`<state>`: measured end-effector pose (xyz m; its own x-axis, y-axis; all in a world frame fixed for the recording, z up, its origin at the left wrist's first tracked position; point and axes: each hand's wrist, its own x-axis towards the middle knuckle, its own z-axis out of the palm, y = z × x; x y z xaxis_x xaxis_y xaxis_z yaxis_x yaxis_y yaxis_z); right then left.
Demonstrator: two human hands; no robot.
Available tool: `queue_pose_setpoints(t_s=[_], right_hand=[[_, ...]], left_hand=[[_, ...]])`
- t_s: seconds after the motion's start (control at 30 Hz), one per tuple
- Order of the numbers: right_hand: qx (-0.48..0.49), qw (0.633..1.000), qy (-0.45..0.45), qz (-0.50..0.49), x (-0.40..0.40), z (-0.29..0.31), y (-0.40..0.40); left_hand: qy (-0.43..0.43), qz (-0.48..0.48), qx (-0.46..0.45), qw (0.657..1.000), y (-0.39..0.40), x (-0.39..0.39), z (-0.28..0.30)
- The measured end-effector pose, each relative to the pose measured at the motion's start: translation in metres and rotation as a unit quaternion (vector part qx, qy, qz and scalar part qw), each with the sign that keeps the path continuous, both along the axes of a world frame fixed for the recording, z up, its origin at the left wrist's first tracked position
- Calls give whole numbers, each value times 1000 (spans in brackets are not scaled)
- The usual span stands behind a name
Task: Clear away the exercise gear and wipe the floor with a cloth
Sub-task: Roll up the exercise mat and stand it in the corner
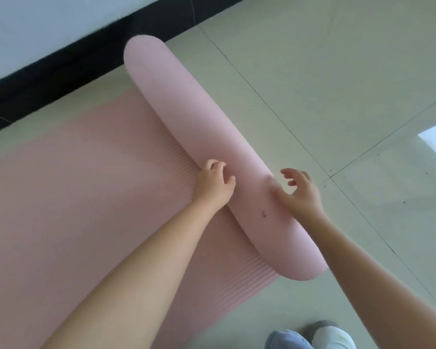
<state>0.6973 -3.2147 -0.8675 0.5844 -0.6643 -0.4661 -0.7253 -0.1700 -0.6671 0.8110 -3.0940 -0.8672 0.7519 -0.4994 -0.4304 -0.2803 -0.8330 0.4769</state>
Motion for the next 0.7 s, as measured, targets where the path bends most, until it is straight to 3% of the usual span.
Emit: queue_pose_setpoints(t_s=[0.1,0.17,0.23,0.3,0.43,0.5,0.57,0.63,0.7], right_hand=[[110,986,117,42,14,-4,-3],[90,983,125,96,20,2,2],[20,980,100,169,22,5,11],[4,982,45,183,22,9,24],[81,985,-66,139,23,11,47],[108,986,-70,108,26,9,57],[82,990,-56,100,29,4,67],[69,993,-11,98,33,-1,75],[77,988,70,116,36,-6,80]], left_hand=[[75,35,-51,995,-9,-2,1],[168,132,-110,971,-15,4,0],[255,253,-187,914,-15,13,0],[285,333,-241,866,-10,19,-1],[336,392,-305,800,25,27,-8],[394,419,-335,746,49,27,-15],[414,453,-331,716,74,21,-24],[385,473,-280,741,89,13,-32],[277,460,-193,822,96,9,-38]])
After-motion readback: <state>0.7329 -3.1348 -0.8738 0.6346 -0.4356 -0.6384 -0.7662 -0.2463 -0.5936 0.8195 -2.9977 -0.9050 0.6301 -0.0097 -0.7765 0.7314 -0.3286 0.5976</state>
